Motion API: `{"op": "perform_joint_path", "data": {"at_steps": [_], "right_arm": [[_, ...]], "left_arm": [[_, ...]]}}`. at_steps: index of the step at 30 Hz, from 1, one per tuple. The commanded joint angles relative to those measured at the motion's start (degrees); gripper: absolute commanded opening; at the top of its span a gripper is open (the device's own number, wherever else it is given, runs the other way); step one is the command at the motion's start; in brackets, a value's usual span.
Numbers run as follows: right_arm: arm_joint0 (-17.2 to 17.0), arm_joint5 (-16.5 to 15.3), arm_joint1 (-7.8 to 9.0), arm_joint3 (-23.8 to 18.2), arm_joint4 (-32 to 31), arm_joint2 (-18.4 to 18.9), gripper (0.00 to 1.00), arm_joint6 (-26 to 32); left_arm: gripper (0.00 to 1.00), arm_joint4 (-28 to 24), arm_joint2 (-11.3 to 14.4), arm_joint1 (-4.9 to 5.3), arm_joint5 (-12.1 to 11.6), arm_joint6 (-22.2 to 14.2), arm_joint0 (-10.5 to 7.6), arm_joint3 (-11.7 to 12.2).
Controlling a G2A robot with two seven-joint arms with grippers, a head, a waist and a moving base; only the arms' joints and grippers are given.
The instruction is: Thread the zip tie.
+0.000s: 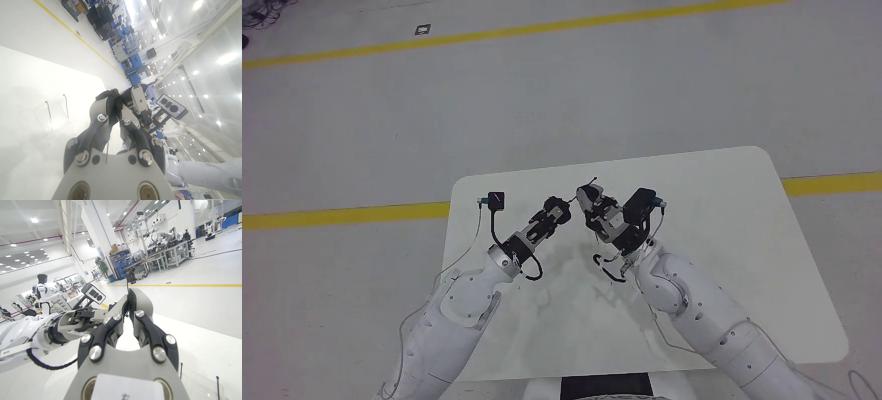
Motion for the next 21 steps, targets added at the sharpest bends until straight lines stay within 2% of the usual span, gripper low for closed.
{"op": "perform_joint_path", "data": {"at_steps": [1, 21], "right_arm": [[-0.2, -0.1, -0.02, -0.2, -0.2, 0.2, 0.00, 0.1], [-0.4, -0.2, -0.78, 0.4, -0.9, 0.9, 0.00, 0.9]], "left_arm": [[0.00, 0.0, 0.0, 0.00, 0.0, 0.0, 0.00, 0.0], [0.00, 0.0, 0.0, 0.00, 0.0, 0.0, 0.00, 0.0]]}}
